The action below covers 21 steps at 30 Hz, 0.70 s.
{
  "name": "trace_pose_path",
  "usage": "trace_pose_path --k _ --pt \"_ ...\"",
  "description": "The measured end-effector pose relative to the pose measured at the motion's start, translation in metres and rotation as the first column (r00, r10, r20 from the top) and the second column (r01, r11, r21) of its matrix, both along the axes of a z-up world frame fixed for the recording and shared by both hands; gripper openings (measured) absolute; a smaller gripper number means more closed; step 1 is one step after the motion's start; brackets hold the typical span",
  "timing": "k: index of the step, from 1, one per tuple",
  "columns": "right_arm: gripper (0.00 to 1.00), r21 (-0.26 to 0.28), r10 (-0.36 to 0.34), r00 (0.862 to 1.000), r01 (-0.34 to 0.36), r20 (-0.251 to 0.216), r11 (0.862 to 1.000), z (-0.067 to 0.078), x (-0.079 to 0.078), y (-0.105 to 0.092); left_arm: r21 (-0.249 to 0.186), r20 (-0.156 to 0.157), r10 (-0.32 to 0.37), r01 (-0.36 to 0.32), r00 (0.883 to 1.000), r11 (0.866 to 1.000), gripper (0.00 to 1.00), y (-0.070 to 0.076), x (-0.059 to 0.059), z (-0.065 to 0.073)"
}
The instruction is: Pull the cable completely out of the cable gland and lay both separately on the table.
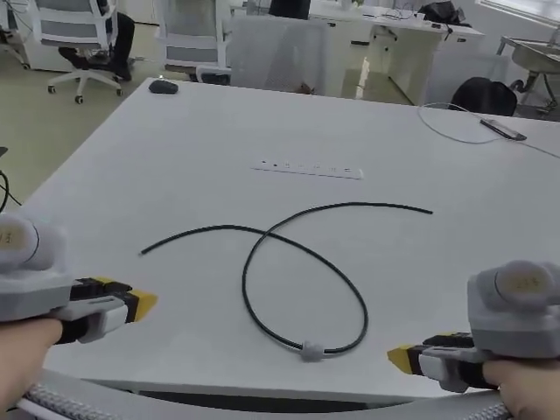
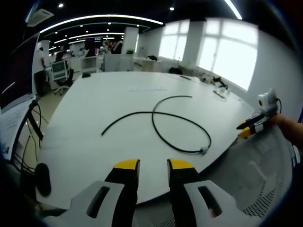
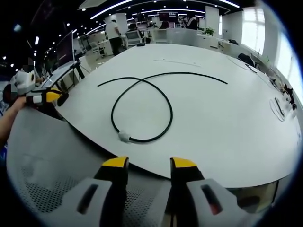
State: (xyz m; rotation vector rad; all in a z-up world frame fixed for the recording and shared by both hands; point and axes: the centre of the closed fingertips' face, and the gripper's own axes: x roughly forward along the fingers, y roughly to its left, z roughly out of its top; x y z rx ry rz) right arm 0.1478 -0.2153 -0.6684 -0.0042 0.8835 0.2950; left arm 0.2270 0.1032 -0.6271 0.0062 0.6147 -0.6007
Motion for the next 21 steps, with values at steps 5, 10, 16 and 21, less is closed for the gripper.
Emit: trace_pose_path --k 5,10,16,21 --pt "0.39 0.002 -0.012 1.000 0.012 -0.019 1.000 -0.002 -0.002 -0.001 -0.001 -0.001 -0.019 0.019 1.000 1.000 0.24 -0.003 -0.001 0.000" --pt "0.39 0.035 -0.053 0.998 0.054 -0.017 0.998 -0.001 -0.001 -0.004 -0.008 0.011 -0.033 0.033 0.999 0.999 0.24 -0.005 -0.001 0.002" --pt "0.39 0.032 -0.062 0.998 0.063 -0.022 0.998 -0.002 -0.002 -0.005 -0.003 0.012 -0.059 0.060 0.998 0.998 0.23 -0.008 -0.002 0.001" --pt "0.39 0.025 -0.055 0.998 0.056 -0.037 0.998 -0.004 -0.003 -0.005 -0.007 0.025 -0.079 0.079 0.997 0.997 0.22 -0.011 -0.003 0.003"
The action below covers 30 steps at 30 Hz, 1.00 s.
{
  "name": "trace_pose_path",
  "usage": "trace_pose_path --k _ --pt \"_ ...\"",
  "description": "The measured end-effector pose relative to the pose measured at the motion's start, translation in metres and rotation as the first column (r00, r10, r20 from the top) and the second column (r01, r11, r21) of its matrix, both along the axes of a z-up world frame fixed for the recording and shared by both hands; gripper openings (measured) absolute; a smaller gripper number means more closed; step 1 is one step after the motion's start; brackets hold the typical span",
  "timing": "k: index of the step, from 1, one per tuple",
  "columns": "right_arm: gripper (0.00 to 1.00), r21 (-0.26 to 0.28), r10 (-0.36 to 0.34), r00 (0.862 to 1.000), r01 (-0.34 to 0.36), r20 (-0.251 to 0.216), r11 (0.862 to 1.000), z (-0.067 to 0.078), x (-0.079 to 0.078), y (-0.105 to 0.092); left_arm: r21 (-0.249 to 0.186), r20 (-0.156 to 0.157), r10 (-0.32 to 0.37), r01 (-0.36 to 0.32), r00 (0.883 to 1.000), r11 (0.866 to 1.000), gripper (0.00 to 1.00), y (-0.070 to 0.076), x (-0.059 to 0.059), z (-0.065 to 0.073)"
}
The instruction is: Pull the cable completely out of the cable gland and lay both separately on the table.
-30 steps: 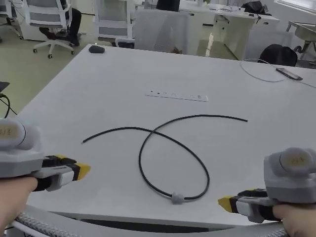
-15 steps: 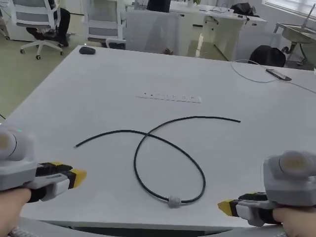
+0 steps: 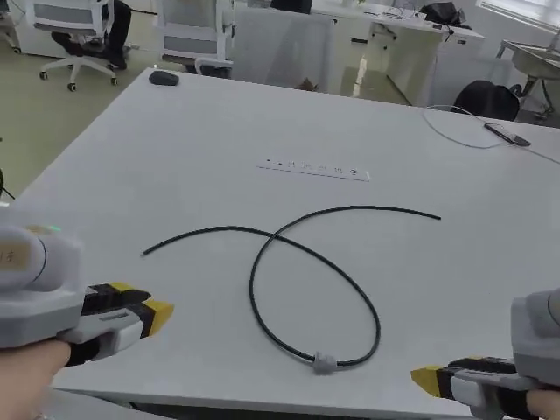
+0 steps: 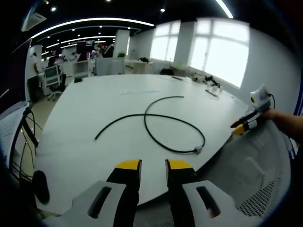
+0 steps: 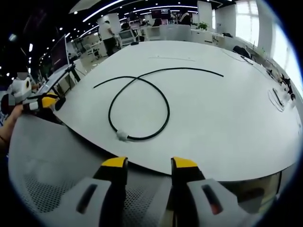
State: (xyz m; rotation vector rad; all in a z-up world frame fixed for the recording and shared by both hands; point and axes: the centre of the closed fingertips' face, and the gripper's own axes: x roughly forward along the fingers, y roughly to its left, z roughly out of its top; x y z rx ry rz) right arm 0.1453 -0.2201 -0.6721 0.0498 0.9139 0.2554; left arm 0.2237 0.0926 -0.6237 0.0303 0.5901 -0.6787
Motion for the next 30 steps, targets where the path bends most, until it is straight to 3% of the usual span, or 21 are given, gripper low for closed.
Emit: trace_pose_path --k 1,4,8,10,13,14,15,17,18,19,20,21,22,23,25,26,27,29,30 --pt "0.39 0.000 0.004 1.000 -0.004 0.000 1.000 0.000 -0.001 0.000 0.005 0.000 -0.001 0.001 1.000 1.000 0.22 0.000 0.000 0.000" --pt "0.38 0.004 0.012 1.000 -0.012 0.009 1.000 0.002 0.000 0.001 -0.008 0.048 -0.019 0.020 0.999 1.000 0.26 -0.004 0.001 0.007" --pt "0.39 0.011 0.013 1.000 -0.013 0.013 1.000 0.002 0.000 0.001 -0.008 0.041 -0.034 0.034 0.999 0.999 0.26 -0.006 -0.001 0.006" --pt "0.39 0.013 0.020 1.000 -0.020 0.017 1.000 0.003 0.000 0.002 0.022 0.044 -0.067 0.066 0.997 0.998 0.29 -0.010 -0.004 0.005" --pt "0.39 0.004 0.052 0.999 -0.052 0.011 0.999 0.003 -0.001 0.005 0.099 0.024 -0.176 0.173 0.984 0.980 0.32 -0.019 -0.015 -0.001" --pt "0.39 0.004 0.057 0.998 -0.057 0.014 0.998 0.003 -0.001 0.006 0.130 0.017 -0.203 0.199 0.979 0.971 0.32 -0.020 -0.017 -0.003" --pt "0.39 0.009 0.065 0.998 -0.065 0.017 0.998 0.004 -0.001 0.007 0.184 0.017 -0.243 0.236 0.970 0.954 0.32 -0.022 -0.020 -0.004" --pt "0.39 0.012 0.098 0.995 -0.098 0.022 0.995 0.005 -0.002 0.011 0.242 0.007 -0.282 0.272 0.959 0.931 0.33 -0.027 -0.022 -0.003" --pt "0.38 0.016 0.111 0.994 -0.111 0.024 0.994 0.005 -0.002 0.012 0.281 0.018 -0.306 0.289 0.952 0.915 0.33 -0.032 -0.021 0.001" --pt "0.38 0.033 0.133 0.991 -0.133 0.018 0.991 0.005 -0.004 0.017 0.320 0.029 -0.327 0.301 0.945 0.898 0.32 -0.035 -0.020 0.004" --pt "0.38 0.038 0.153 0.988 -0.153 0.016 0.987 0.005 -0.005 0.020 0.379 0.047 -0.370 0.326 0.928 0.866 0.32 -0.042 -0.018 0.008" --pt "0.38 0.041 0.166 0.986 -0.167 0.015 0.985 0.005 -0.005 0.021 0.407 0.045 -0.386 0.336 0.922 0.849 0.32 -0.047 -0.018 0.010" --pt "0.38 0.051 0.203 0.979 -0.203 0.006 0.978 0.006 -0.008 0.026 0.396 0.042 -0.398 0.351 0.916 0.849 0.32 -0.060 -0.019 0.013" --pt "0.38 0.058 0.233 0.972 -0.233 -0.002 0.971 0.006 -0.009 0.030 0.373 0.045 -0.432 0.386 0.901 0.844 0.33 -0.074 -0.021 0.015" --pt "0.38 0.057 0.260 0.966 -0.260 -0.005 0.964 0.008 -0.009 0.030 0.334 0.016 -0.492 0.459 0.871 0.823 0.34 -0.101 -0.026 0.013" --pt "0.37 0.058 0.290 0.957 -0.290 0.005 0.955 0.011 -0.010 0.031 0.334 0.005 -0.511 0.480 0.860 0.811 0.33 -0.108 -0.027 0.011" --pt "0.37 0.066 0.290 0.957 -0.290 0.009 0.955 0.013 -0.010 0.030 0.330 -0.007 -0.541 0.512 0.841 0.793 0.33 -0.121 -0.027 0.005" --pt "0.37 0.088 0.293 0.956 -0.293 0.020 0.952 0.018 -0.010 0.029 0.303 -0.049 -0.573 0.559 0.818 0.772 0.33 -0.138 -0.030 -0.006" --pt "0.37 0.095 0.299 0.954 -0.300 0.025 0.949 0.020 -0.011 0.029 0.296 -0.073 -0.603 0.594 0.795 0.748 0.33 -0.149 -0.031 -0.015"
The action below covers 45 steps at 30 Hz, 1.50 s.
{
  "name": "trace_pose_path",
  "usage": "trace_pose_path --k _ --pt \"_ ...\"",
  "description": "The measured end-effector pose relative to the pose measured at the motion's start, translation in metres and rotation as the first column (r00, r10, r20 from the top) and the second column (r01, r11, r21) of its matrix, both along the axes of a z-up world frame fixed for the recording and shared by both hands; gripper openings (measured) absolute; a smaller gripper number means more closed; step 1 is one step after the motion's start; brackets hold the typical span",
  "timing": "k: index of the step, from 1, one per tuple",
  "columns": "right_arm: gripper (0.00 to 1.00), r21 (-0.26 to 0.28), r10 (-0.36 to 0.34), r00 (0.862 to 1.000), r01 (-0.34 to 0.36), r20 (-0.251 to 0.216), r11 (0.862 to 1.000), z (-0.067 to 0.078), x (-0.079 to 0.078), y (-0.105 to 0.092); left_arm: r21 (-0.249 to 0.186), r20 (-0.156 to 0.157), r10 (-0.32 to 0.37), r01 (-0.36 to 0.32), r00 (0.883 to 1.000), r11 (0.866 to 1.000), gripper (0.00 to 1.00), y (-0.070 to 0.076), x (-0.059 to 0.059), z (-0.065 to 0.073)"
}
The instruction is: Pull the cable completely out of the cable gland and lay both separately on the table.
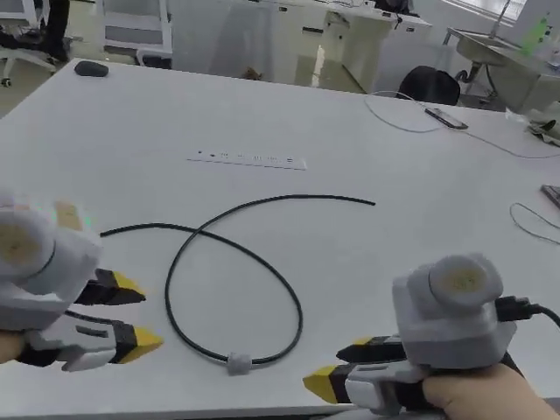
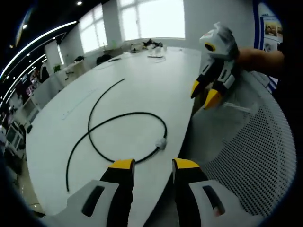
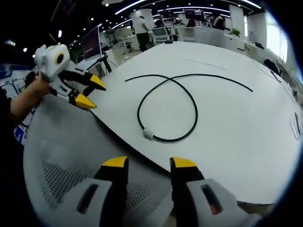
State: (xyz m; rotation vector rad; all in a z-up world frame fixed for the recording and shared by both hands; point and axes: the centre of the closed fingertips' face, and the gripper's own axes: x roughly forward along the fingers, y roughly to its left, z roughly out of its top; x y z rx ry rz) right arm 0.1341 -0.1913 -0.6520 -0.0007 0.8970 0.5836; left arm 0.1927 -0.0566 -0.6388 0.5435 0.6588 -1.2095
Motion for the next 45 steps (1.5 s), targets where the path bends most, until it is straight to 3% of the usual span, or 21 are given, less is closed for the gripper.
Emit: trace_pose_path --k 3,5,6,8,14,16,20,22,26,28,29,30,35,38,42,45 --pt "0.37 0.024 0.012 1.000 -0.012 0.020 1.000 0.007 -0.001 -0.001 0.094 0.009 -0.084 0.083 0.996 0.992 0.36 -0.016 0.005 -0.023" --pt "0.37 0.053 0.005 0.999 -0.006 0.035 0.999 0.013 0.000 -0.002 0.092 0.002 -0.103 0.103 0.995 0.990 0.35 -0.032 0.011 -0.034" --pt "0.36 0.057 0.003 0.999 -0.005 0.037 0.998 0.014 0.000 -0.002 0.106 -0.033 -0.121 0.124 0.992 0.987 0.35 -0.038 0.010 -0.043" --pt "0.36 0.069 0.009 0.999 -0.011 0.042 0.998 0.017 -0.001 -0.003 0.097 -0.067 -0.163 0.169 0.984 0.981 0.34 -0.052 0.010 -0.053" --pt "0.35 0.082 -0.004 0.997 -0.002 0.072 0.997 0.025 0.003 -0.009 0.126 -0.137 -0.206 0.224 0.969 0.966 0.31 -0.070 0.009 -0.088" --pt "0.35 0.084 -0.002 0.997 -0.004 0.078 0.996 0.026 0.004 -0.010 0.150 -0.146 -0.226 0.247 0.963 0.957 0.30 -0.072 0.008 -0.099" --pt "0.35 0.089 -0.015 0.996 0.007 0.086 0.996 0.029 0.005 -0.013 0.200 -0.136 -0.244 0.268 0.960 0.942 0.28 -0.071 0.010 -0.114" --pt "0.35 0.093 -0.016 0.996 0.008 0.087 0.996 0.030 0.005 -0.014 0.227 -0.081 -0.235 0.247 0.969 0.942 0.31 -0.071 0.020 -0.117" --pt "0.35 0.088 -0.019 0.996 0.012 0.087 0.996 0.029 0.006 -0.017 0.215 -0.099 -0.220 0.237 0.970 0.947 0.28 -0.073 0.019 -0.119" --pt "0.35 0.086 -0.019 0.996 0.012 0.085 0.996 0.028 0.008 -0.017 0.233 -0.095 -0.236 0.252 0.967 0.939 0.24 -0.072 0.018 -0.123" --pt "0.35 0.084 -0.018 0.996 0.011 0.084 0.996 0.028 0.008 -0.017 0.251 -0.096 -0.256 0.273 0.962 0.929 0.20 -0.070 0.016 -0.125" --pt "0.35 0.083 -0.015 0.996 0.008 0.085 0.997 0.029 0.009 -0.016 0.254 -0.113 -0.258 0.279 0.959 0.926 0.18 -0.069 0.015 -0.127" --pt "0.34 0.080 0.007 0.996 -0.014 0.091 0.997 0.032 0.011 -0.011 0.214 -0.112 -0.242 0.261 0.964 0.941 0.17 -0.072 0.015 -0.112" --pt "0.34 0.078 0.029 0.995 -0.036 0.091 0.996 0.033 0.012 -0.007 0.122 -0.135 -0.198 0.215 0.971 0.969 0.17 -0.077 0.011 -0.088" --pt "0.34 0.075 0.067 0.994 -0.074 0.089 0.994 0.034 0.014 0.002 0.044 -0.150 -0.166 0.174 0.975 0.984 0.16 -0.078 0.006 -0.057" --pt "0.34 0.077 0.116 0.989 -0.123 0.096 0.989 0.038 0.017 0.012 -0.024 -0.200 -0.114 0.111 0.973 0.994 0.16 -0.075 0.000 -0.033"
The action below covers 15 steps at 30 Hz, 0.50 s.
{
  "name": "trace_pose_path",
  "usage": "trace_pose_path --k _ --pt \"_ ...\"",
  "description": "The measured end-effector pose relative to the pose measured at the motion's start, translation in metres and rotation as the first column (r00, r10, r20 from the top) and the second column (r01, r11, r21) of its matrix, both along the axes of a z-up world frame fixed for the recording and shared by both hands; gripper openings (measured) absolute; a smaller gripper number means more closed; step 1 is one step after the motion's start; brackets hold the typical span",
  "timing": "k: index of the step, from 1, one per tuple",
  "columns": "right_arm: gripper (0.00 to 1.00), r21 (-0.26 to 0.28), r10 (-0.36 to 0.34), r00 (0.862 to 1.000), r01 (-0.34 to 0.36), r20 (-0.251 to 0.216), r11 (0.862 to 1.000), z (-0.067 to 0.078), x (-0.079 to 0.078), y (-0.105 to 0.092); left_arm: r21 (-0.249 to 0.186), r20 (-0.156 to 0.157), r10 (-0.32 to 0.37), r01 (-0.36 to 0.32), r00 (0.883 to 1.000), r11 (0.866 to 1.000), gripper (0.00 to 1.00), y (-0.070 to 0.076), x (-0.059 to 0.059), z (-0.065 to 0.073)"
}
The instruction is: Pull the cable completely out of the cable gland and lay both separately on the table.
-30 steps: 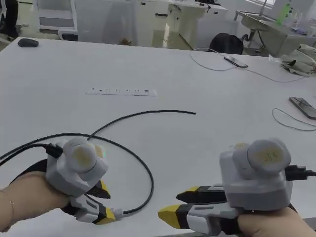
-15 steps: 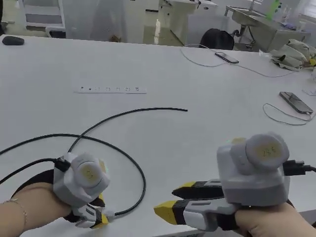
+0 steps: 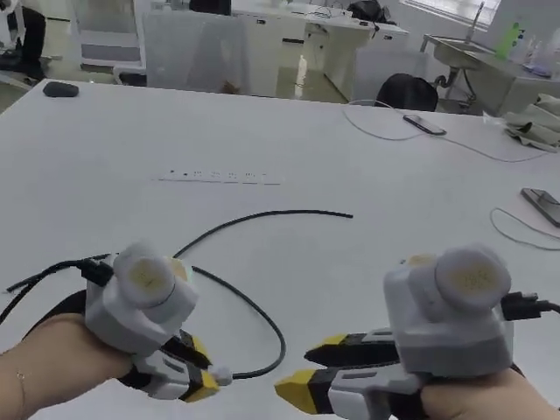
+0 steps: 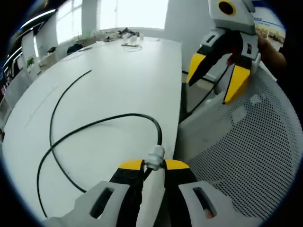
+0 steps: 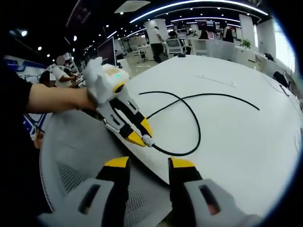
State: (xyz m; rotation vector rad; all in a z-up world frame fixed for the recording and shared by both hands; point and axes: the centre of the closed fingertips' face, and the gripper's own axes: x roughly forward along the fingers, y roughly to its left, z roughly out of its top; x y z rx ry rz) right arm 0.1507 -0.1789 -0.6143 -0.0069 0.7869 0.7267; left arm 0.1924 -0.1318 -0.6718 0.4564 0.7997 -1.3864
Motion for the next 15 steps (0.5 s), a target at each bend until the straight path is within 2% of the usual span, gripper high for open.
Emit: trace_pose_path --k 1,4,6,8,10,12,14,15 --pt "0.33 0.002 0.013 1.000 -0.013 0.002 1.000 0.001 0.001 0.003 -0.009 0.014 -0.008 0.008 1.000 1.000 0.16 0.002 0.000 0.006" --pt "0.33 0.008 0.095 0.995 -0.095 0.008 0.995 0.006 0.002 0.015 -0.038 0.024 0.009 -0.008 1.000 0.999 0.16 0.008 -0.008 0.028" --pt "0.32 0.007 0.137 0.990 -0.137 0.013 0.991 0.009 0.003 0.020 -0.057 0.049 0.016 -0.013 0.999 0.998 0.16 0.010 -0.012 0.041" --pt "0.32 -0.003 0.180 0.984 -0.180 0.012 0.984 0.011 0.006 0.025 -0.071 0.095 0.018 -0.011 0.995 0.997 0.16 0.012 -0.015 0.054" --pt "0.32 -0.016 0.228 0.974 -0.227 0.012 0.974 0.013 0.009 0.029 -0.062 0.158 0.005 0.004 0.988 0.998 0.16 0.016 -0.017 0.064" --pt "0.32 -0.033 0.273 0.962 -0.272 0.020 0.962 0.016 0.014 0.033 0.000 0.259 -0.057 0.059 0.964 0.998 0.16 0.023 -0.018 0.067" --pt "0.32 -0.041 0.307 0.952 -0.306 0.021 0.951 0.019 0.017 0.038 0.031 0.301 -0.045 0.037 0.952 0.999 0.16 0.027 -0.018 0.069" --pt "0.32 -0.043 0.341 0.940 -0.339 0.021 0.940 0.020 0.017 0.043 0.032 0.310 -0.052 0.044 0.949 0.999 0.16 0.027 -0.020 0.070"
